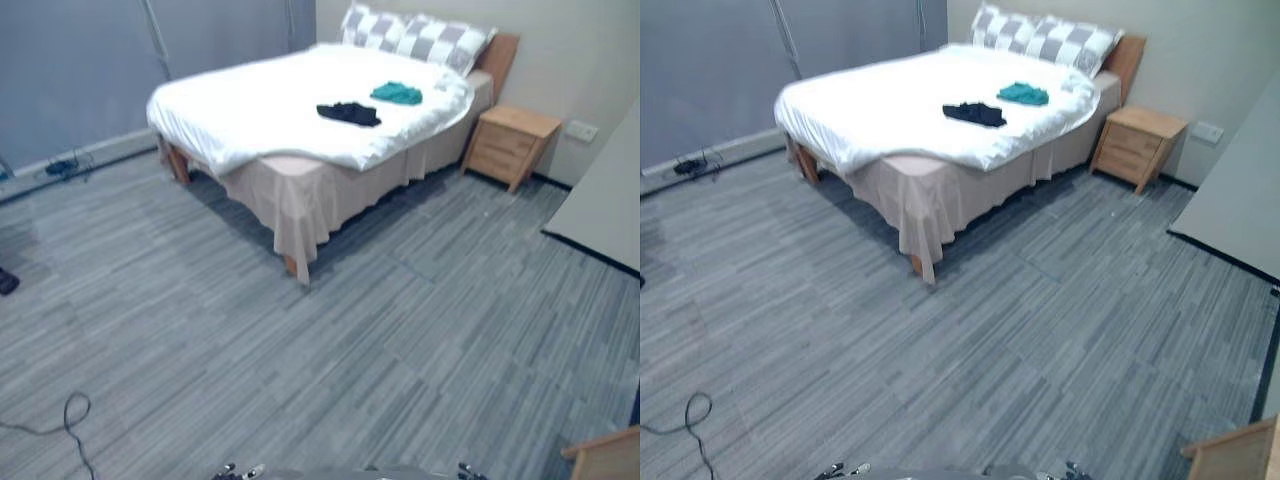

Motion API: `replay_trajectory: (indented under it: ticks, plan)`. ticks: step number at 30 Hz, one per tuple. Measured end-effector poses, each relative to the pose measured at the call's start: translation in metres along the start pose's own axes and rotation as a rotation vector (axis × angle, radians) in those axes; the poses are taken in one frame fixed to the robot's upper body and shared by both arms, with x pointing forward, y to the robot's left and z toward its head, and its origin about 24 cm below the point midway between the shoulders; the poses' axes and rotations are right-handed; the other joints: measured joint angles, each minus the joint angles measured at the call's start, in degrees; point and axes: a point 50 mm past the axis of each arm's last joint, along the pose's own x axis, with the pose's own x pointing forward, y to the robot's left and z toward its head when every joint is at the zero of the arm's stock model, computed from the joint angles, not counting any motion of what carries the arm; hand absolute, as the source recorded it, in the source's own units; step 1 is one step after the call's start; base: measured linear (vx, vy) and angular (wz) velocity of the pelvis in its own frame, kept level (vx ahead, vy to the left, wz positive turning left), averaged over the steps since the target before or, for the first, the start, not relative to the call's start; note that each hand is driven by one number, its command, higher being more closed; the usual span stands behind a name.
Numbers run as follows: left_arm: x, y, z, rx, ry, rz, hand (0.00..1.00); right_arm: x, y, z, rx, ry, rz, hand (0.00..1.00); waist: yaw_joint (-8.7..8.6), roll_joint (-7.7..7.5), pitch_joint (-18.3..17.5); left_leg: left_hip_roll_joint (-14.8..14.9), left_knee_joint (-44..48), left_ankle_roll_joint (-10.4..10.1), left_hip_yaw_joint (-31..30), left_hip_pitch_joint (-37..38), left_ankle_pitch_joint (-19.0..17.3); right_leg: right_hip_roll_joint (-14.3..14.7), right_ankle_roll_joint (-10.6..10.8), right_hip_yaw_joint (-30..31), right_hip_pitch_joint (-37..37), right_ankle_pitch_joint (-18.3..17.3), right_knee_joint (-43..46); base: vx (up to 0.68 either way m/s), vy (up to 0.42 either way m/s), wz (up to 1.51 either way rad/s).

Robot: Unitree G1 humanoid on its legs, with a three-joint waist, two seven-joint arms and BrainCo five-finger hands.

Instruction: Tidy the bed and pick cloth on bed and put in laundry

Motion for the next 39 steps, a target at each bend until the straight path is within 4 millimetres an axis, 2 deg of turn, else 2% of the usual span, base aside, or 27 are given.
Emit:
replay_trajectory:
  ticks: [1,2,6,9,16,22,24,25,26,27,28,29,31,32,33,34,35,36,37,38,39]
  plan:
    - [0.001,0.000,0.001,-0.002,0.003,0.011,0.00,0.000,0.001,-0.003,0.034,0.005,-0.008,0.00,0.06,-0.51,0.2,0.1,-1.3,-0.3,0.5,1.0,0.2,-0.1,0.3,-0.4,1.4,0.9,-2.1,0.02,0.002,0.08]
    - [0.001,0.000,0.000,-0.005,0.010,0.018,0.00,0.000,0.001,-0.004,0.051,0.004,-0.013,0.00,0.00,-0.18,0.6,0.3,-2.3,-0.7,0.8,2.0,0.6,-0.1,0.5,-0.9,2.7,1.3,-3.5,0.02,0.000,0.11]
    - [0.001,0.000,-0.001,-0.004,0.013,0.018,0.00,-0.001,0.000,-0.007,0.058,0.014,-0.024,0.00,0.02,-0.54,0.6,0.9,-4.5,-1.0,1.5,4.3,1.2,0.3,0.2,-1.6,5.1,1.7,-6.1,0.05,-0.020,0.09]
    - [0.002,0.000,0.000,-0.004,0.010,0.017,0.00,-0.001,-0.001,-0.012,0.085,0.031,-0.042,0.00,0.06,-0.82,0.6,1.2,-5.7,-0.6,1.9,5.1,1.9,0.8,-0.1,-1.7,6.2,2.1,-7.8,0.09,-0.010,-0.01]
    - [0.003,0.000,0.000,0.001,0.024,0.015,0.00,0.000,0.000,-0.008,0.083,0.025,-0.041,0.00,0.04,-0.44,1.5,1.8,-6.7,-0.8,2.9,6.9,2.1,1.6,-0.2,-1.5,7.3,2.1,-9.0,0.09,-0.015,-0.07]
    - [0.004,0.002,0.004,0.003,0.013,0.016,0.00,0.002,0.002,-0.004,0.071,0.023,-0.035,0.00,0.06,-1.10,3.0,2.2,-6.9,-0.8,3.9,5.8,1.7,2.0,-0.3,-0.7,5.6,1.7,-8.9,-0.02,-0.024,-0.09]
    - [0.005,0.001,0.010,0.006,-0.003,0.013,0.00,0.003,0.002,0.000,0.068,0.016,-0.034,0.00,0.09,-0.90,3.9,2.7,-4.6,-0.8,4.5,4.1,0.0,2.1,-0.3,-0.7,2.7,-1.0,-4.4,-0.03,-0.017,-0.10]
    - [0.007,0.002,0.015,0.011,-0.014,0.014,0.00,0.005,0.004,0.006,0.065,0.007,-0.035,0.00,0.12,-1.38,4.9,2.8,-1.9,-0.6,5.0,2.5,-1.4,1.7,0.3,-0.7,-1.5,-4.9,3.4,-0.05,-0.010,-0.10]
    - [0.008,0.006,0.020,0.021,-0.024,0.022,0.00,0.006,0.007,0.010,0.069,-0.002,-0.036,0.00,-0.01,-2.23,6.1,2.5,0.8,0.2,5.1,1.4,-2.8,0.7,2.4,-0.9,-5.7,-9.0,12.4,-0.05,-0.012,-0.13]
    - [0.008,0.008,0.022,0.022,-0.030,0.027,0.00,0.007,0.006,0.012,0.072,-0.011,-0.038,0.00,0.09,-2.74,6.6,2.3,2.0,0.6,5.4,0.8,-4.0,-0.1,3.4,-1.3,-7.9,-10.4,17.2,-0.05,-0.026,-0.26]
    - [0.009,0.011,0.026,0.018,-0.039,0.036,0.00,0.008,0.010,0.020,0.095,-0.042,-0.032,0.00,0.38,-3.54,7.9,2.3,4.8,1.0,6.1,-0.4,-5.7,-1.5,3.6,-2.8,-13.0,-10.8,28.0,-0.03,-0.061,-0.23]
    - [0.009,0.017,0.028,0.015,-0.042,0.049,0.00,0.009,0.015,0.025,0.122,-0.069,-0.024,0.00,-0.08,-4.23,9.6,2.4,7.8,1.3,6.0,-0.2,-7.5,-3.2,3.2,-4.3,-18.1,-10.9,38.6,0.01,-0.074,-0.19]
    - [0.009,0.020,0.028,0.007,-0.039,0.058,0.00,0.009,0.017,0.022,0.150,-0.061,-0.032,0.00,-0.53,-4.81,10.9,3.5,10.1,0.9,6.0,2.0,-9.5,-4.2,3.4,-5.0,-19.9,-13.0,42.6,0.17,-0.112,0.01]
    - [0.009,0.018,0.028,0.000,-0.038,0.054,0.00,0.008,0.015,0.020,0.162,-0.057,-0.040,0.00,-0.67,-4.17,10.9,5.1,10.6,0.1,5.5,2.9,-10.7,-3.8,3.5,-6.0,-19.7,-13.3,36.4,0.24,-0.135,0.08]
    - [0.009,0.017,0.029,-0.001,-0.041,0.052,0.00,0.008,0.014,0.020,0.162,-0.060,-0.042,0.00,-0.89,-3.80,11.1,6.1,10.7,-0.5,5.3,3.2,-11.3,-3.5,3.6,-6.5,-19.8,-12.9,31.8,0.21,-0.127,0.20]
    - [0.010,0.016,0.033,-0.001,-0.050,0.048,0.00,0.009,0.014,0.024,0.167,-0.069,-0.045,0.00,-1.15,-3.17,11.6,7.6,10.7,-1.4,4.6,3.3,-11.8,-3.2,3.4,-6.9,-19.9,-10.9,23.9,0.34,-0.209,0.27]
    - [0.011,0.014,0.039,0.002,-0.060,0.041,0.00,0.009,0.012,0.024,0.188,-0.070,-0.050,0.00,-1.27,-2.59,12.0,9.3,10.7,-2.9,3.8,3.6,-12.7,-3.1,4.3,-6.2,-19.9,-5.6,11.5,0.44,-0.292,0.32]
    - [0.012,0.016,0.042,0.006,-0.063,0.044,0.00,0.008,0.012,0.018,0.211,-0.057,-0.053,0.00,-1.34,-2.95,12.4,10.1,11.2,-4.5,3.2,4.1,-14.0,-4.6,6.3,-4.9,-20.8,-1.8,4.0,0.47,-0.323,0.25]
    - [0.012,0.017,0.043,0.007,-0.061,0.048,0.00,0.007,0.012,0.016,0.231,-0.055,-0.053,0.00,-1.32,-3.29,12.8,10.4,11.7,-5.3,3.1,4.8,-15.1,-5.7,7.0,-4.1,-21.4,-1.4,3.2,0.42,-0.351,0.12]
    - [0.012,0.017,0.041,0.002,-0.050,0.052,0.00,0.007,0.012,0.013,0.265,-0.050,-0.060,0.00,-1.33,-3.44,13.5,11.1,12.2,-6.9,3.2,7.0,-17.6,-7.3,7.7,-4.6,-22.1,2.1,5.0,0.46,-0.379,-0.03]
    - [0.013,0.012,0.043,-0.003,-0.047,0.040,0.00,0.007,0.006,0.016,0.275,-0.057,-0.075,0.00,-1.68,-1.21,14.6,13.8,11.2,-5.6,3.6,10.4,-19.5,-5.6,6.9,-6.5,-22.9,4.7,11.6,0.46,-0.369,-0.03]
